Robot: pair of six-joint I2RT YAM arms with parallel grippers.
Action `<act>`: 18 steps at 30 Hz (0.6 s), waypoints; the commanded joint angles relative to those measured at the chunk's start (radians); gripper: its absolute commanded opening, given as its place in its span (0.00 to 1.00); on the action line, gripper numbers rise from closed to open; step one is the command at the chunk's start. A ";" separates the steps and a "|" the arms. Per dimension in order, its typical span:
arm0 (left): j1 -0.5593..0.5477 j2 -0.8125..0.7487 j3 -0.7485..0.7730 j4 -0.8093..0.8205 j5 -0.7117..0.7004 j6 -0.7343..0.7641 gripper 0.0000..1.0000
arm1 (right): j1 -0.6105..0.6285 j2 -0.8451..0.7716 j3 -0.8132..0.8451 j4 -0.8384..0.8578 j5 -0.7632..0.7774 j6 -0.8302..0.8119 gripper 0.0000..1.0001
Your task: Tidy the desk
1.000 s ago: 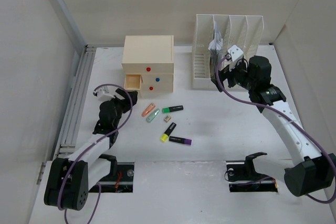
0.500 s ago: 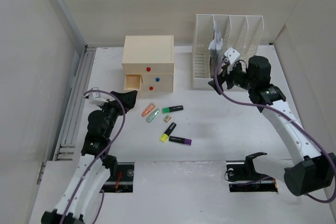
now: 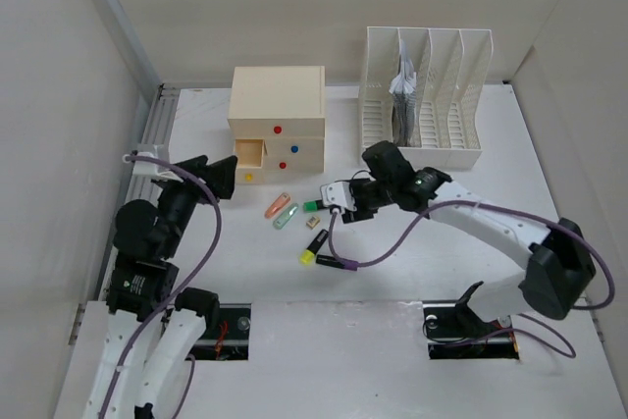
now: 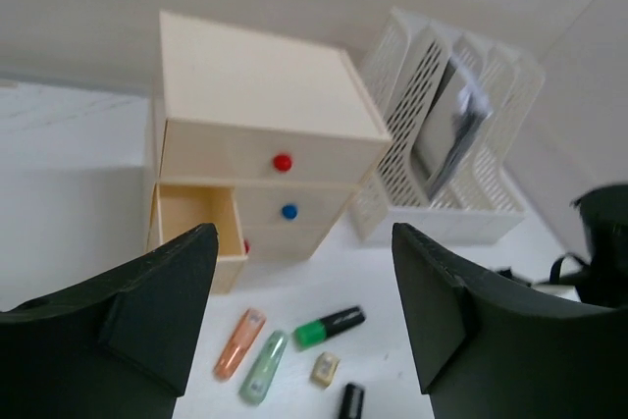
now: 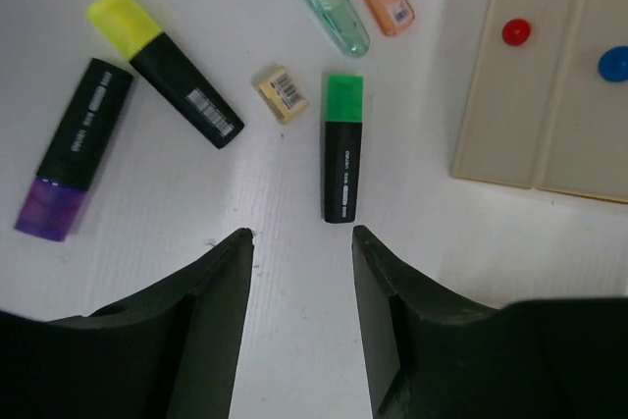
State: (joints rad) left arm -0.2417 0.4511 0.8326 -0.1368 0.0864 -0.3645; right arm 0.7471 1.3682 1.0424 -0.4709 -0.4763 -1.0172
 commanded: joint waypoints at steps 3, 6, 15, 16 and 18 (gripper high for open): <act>-0.018 -0.046 -0.136 0.051 -0.001 0.124 0.72 | -0.003 0.146 0.134 -0.023 0.027 -0.110 0.49; -0.018 -0.046 -0.176 0.114 -0.001 0.124 0.75 | 0.007 0.238 0.185 -0.023 0.039 -0.119 0.49; -0.018 -0.009 -0.167 0.143 0.029 0.124 0.82 | 0.083 0.417 0.261 -0.038 0.044 -0.215 0.45; -0.018 -0.020 -0.167 0.143 0.029 0.124 0.82 | 0.092 0.434 0.275 -0.052 0.044 -0.227 0.43; -0.018 -0.020 -0.167 0.143 0.038 0.124 0.82 | 0.101 0.459 0.284 -0.042 0.035 -0.227 0.43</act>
State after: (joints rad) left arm -0.2546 0.4408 0.6498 -0.0624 0.0990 -0.2565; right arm 0.8349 1.8069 1.2716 -0.5030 -0.4095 -1.1995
